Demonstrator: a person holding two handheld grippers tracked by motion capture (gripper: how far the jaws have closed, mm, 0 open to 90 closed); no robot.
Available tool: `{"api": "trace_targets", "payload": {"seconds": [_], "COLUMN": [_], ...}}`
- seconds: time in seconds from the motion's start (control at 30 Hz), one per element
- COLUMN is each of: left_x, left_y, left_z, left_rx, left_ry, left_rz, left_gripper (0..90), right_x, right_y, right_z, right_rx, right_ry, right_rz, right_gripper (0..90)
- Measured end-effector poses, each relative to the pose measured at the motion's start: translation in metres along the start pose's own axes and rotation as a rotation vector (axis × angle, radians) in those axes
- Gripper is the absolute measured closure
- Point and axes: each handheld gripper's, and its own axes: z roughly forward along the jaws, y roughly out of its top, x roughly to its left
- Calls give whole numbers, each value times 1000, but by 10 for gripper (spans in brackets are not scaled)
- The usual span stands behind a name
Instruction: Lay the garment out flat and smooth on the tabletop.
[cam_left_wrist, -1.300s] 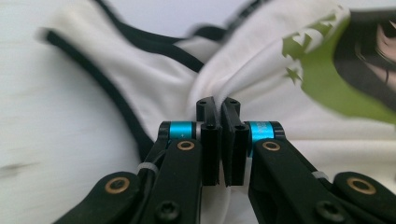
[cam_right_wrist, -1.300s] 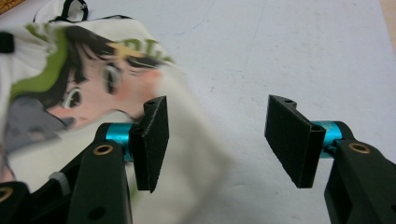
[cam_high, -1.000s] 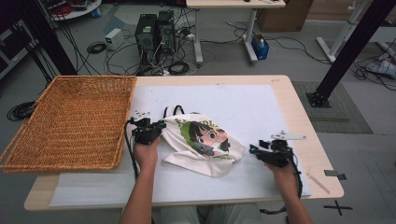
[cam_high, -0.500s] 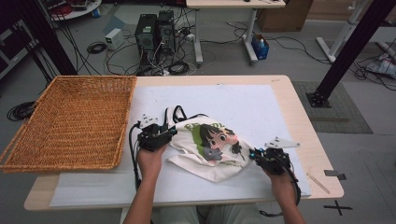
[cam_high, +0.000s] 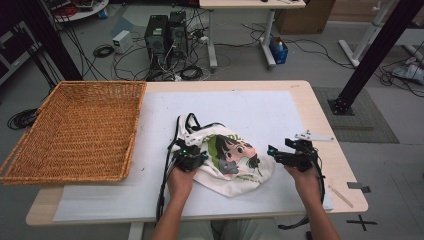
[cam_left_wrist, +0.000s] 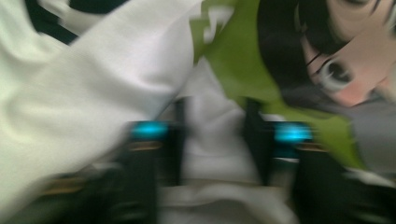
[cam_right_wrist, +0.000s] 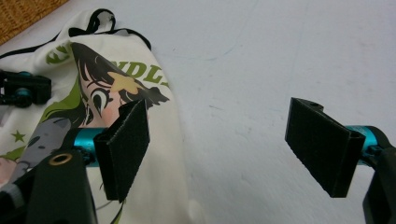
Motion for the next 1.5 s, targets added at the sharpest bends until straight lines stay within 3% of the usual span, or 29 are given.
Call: {"api": "trace_targets", "payload": {"seconds": [0.1,0.2,0.27,0.3,0.43,0.5,0.53,0.6,0.63,0.67,0.7,0.73,0.77,0.8,0.83,0.87,0.93,1.0,1.07,1.13,1.2,1.33,1.43,1.5], "left_x": [11,25,31,34,43,47,49,53,56,58,59,57,55,53,52,48,40,35,29,24,18,2,-6,-11], "left_y": [-2,-7,-8,-8,-8,-9,-9,-9,-9,-8,-8,-6,-6,-4,-3,-3,-1,0,1,1,1,2,1,-1], "left_z": [-4,-16,-22,-25,-30,-31,-31,-29,-29,-28,-28,-28,-29,-28,-28,-28,-29,-32,-37,-40,-38,-25,-13,-8], "left_rx": [-5,-96,-147,-161,-172,-171,-172,-176,-176,-175,-180,-180,-197,-203,-200,-191,-180,-182,-189,-190,-182,-96,10,49], "left_ry": [-36,-63,-70,-70,-62,-58,-55,-35,-31,-32,-34,-1,11,14,1,-14,-8,-21,-30,-54,-88,-131,-106,-104], "left_rz": [-70,-117,-136,-144,-183,-189,-197,-213,-223,-234,-241,-236,-235,-283,-304,-288,-231,-218,-199,-189,-176,-107,-50,-36], "left_gripper": [881,881,881,881,881,881,881,881,881,881,880,882,869,732,557,544,543,510,503,484,478,464,451,452], "right_x": [4,12,22,28,47,48,48,52,50,46,40,35,33,31,28,27,24,24,19,10,3,-9,-12,-12], "right_y": [9,21,26,28,27,27,27,28,31,33,38,42,47,51,56,58,65,69,70,69,63,42,21,7], "right_z": [19,44,63,72,106,108,108,106,104,99,92,85,78,74,73,74,79,80,71,58,43,19,8,3], "right_rx": [33,124,146,160,290,286,287,293,296,259,194,122,57,17,-21,-31,-1,6,-27,-58,-99,-121,-106,-85], "right_ry": [13,56,106,106,134,171,189,182,185,163,145,122,48,6,-48,-55,-76,-94,-97,-69,-77,-75,-59,-58], "right_rz": [-55,-109,-146,-172,-277,-253,-251,-298,-291,-268,-212,-159,-140,-124,-105,-88,-78,-82,-50,-13,13,52,68,56], "right_gripper": [349,414,423,423,538,688,807,870,874,875,876,876,876,876,877,879,854,769,671,629,616,600,587,576]}}
